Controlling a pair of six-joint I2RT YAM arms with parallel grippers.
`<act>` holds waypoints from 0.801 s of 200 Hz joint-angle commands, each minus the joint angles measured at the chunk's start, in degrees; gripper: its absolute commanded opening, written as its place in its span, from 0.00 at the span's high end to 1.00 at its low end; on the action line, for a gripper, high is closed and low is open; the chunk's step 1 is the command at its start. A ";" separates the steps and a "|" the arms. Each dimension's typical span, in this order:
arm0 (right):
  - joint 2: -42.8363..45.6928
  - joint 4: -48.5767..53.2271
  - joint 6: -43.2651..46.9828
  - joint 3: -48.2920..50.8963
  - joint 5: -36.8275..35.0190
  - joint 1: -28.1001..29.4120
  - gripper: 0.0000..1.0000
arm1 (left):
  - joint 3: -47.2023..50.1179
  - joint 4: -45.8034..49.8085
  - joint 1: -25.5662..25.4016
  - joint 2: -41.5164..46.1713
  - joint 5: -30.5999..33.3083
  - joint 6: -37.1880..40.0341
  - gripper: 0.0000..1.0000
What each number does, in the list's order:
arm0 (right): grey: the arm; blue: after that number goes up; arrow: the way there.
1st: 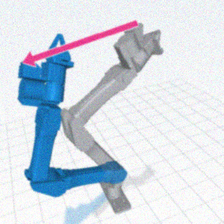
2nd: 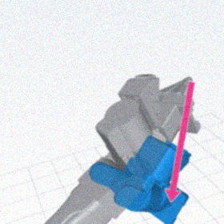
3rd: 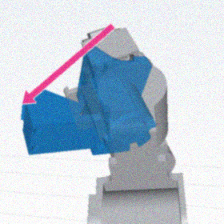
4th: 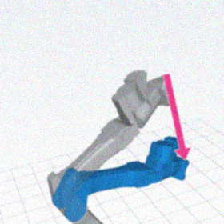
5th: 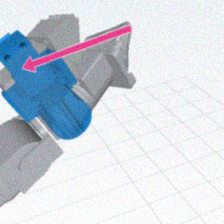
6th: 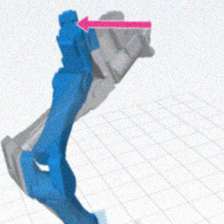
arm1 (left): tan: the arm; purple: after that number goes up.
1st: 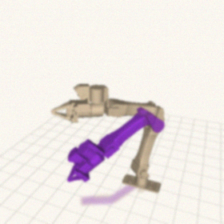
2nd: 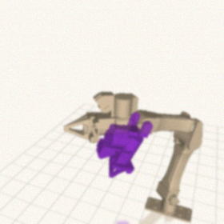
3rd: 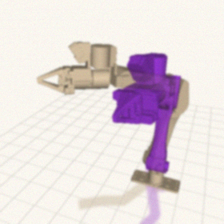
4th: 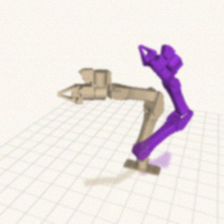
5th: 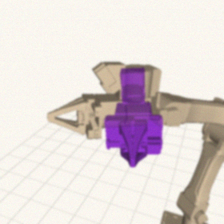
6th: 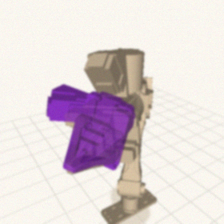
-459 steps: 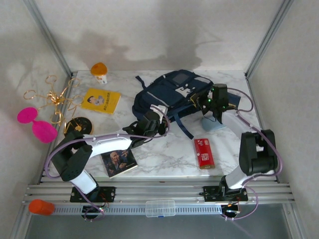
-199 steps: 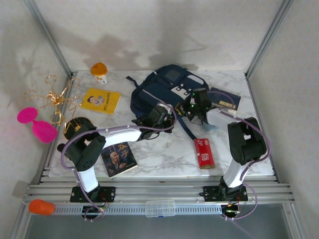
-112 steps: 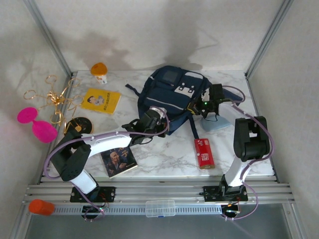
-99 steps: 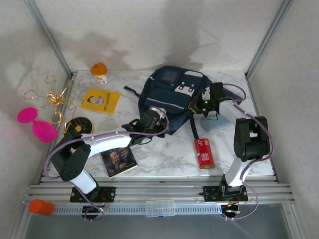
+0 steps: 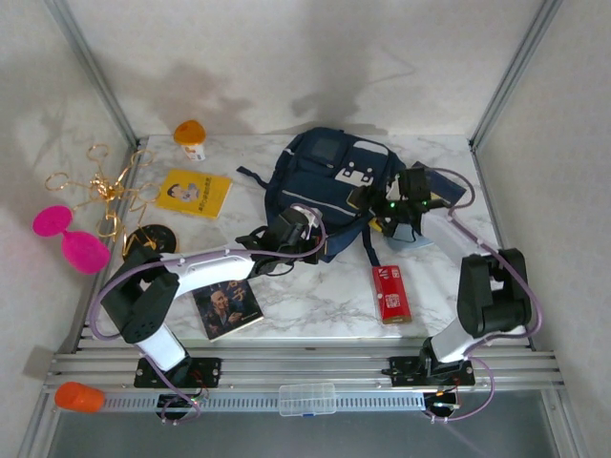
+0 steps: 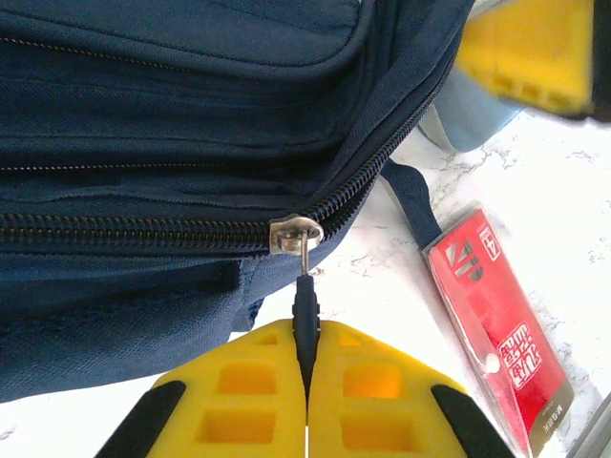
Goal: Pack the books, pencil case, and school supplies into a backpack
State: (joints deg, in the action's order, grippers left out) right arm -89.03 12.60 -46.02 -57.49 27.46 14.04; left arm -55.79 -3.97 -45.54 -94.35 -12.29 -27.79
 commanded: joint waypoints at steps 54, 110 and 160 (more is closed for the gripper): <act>-1.57 -16.93 -18.96 6.44 -7.18 7.34 0.17 | -1.99 -1.02 -0.25 -0.30 -3.52 -1.07 1.00; -5.93 -11.69 -8.41 -4.89 -12.92 13.58 0.78 | 0.69 -1.75 -1.28 2.03 -5.11 -2.18 1.00; -3.60 -3.13 5.64 -9.43 -14.02 15.42 1.00 | 3.82 -0.65 -3.64 5.83 -5.00 -5.37 1.00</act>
State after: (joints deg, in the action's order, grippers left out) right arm -95.37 10.13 -51.11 -62.46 13.41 29.10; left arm -53.34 -3.97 -45.65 -91.74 -11.84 -31.42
